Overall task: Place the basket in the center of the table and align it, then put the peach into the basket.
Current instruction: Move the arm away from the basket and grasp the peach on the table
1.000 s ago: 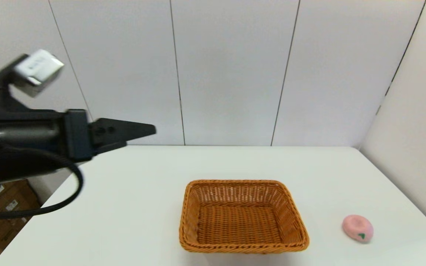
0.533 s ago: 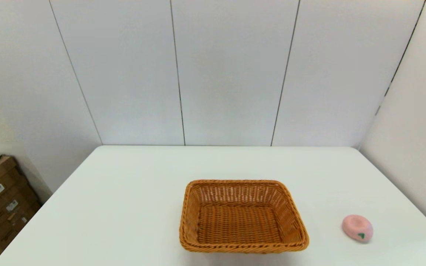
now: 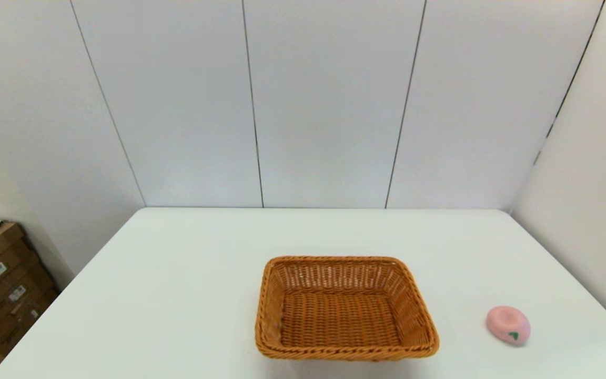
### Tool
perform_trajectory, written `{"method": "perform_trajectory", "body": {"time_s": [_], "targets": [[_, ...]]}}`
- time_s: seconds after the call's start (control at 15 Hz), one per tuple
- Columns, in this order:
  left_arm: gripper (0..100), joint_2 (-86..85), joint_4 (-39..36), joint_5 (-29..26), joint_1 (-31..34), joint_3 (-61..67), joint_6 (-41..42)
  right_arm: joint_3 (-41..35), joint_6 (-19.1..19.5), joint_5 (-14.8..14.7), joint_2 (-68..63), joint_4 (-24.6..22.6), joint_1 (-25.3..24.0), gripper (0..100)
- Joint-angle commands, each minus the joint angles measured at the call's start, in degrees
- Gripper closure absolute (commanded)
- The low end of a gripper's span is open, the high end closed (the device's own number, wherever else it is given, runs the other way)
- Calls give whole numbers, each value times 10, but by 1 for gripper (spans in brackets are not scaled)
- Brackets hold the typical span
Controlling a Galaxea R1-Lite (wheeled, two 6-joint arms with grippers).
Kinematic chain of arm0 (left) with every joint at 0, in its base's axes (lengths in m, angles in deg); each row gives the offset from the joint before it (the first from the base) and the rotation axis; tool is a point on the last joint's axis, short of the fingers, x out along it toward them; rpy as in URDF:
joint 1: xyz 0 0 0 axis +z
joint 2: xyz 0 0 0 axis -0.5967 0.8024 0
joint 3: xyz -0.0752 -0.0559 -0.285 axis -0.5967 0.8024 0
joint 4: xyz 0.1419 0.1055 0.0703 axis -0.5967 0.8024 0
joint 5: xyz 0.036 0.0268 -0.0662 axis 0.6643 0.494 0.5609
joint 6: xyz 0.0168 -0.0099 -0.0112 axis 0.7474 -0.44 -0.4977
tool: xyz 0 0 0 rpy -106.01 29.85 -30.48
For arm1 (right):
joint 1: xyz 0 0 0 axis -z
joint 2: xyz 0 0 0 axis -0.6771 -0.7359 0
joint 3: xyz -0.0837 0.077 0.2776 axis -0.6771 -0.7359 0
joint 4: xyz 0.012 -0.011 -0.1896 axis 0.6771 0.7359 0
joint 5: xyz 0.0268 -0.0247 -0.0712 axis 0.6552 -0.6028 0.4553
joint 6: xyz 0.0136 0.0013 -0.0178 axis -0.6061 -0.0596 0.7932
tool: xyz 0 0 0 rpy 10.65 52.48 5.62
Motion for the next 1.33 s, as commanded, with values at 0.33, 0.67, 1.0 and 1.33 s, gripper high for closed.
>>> {"method": "perform_trajectory", "body": {"time_s": [0.33,0.67,1.0,1.33], "targets": [[0,-125,-89,60,12,194,60,0,0,0,-1,0,0,0],[0,-125,-67,60,12,193,58,8,12,2,0,8,0,0],[0,-125,-67,60,12,193,59,188,26,30,-394,125,-1,0],[0,-125,-67,60,12,193,56,238,26,23,-774,-27,0,0]]}}
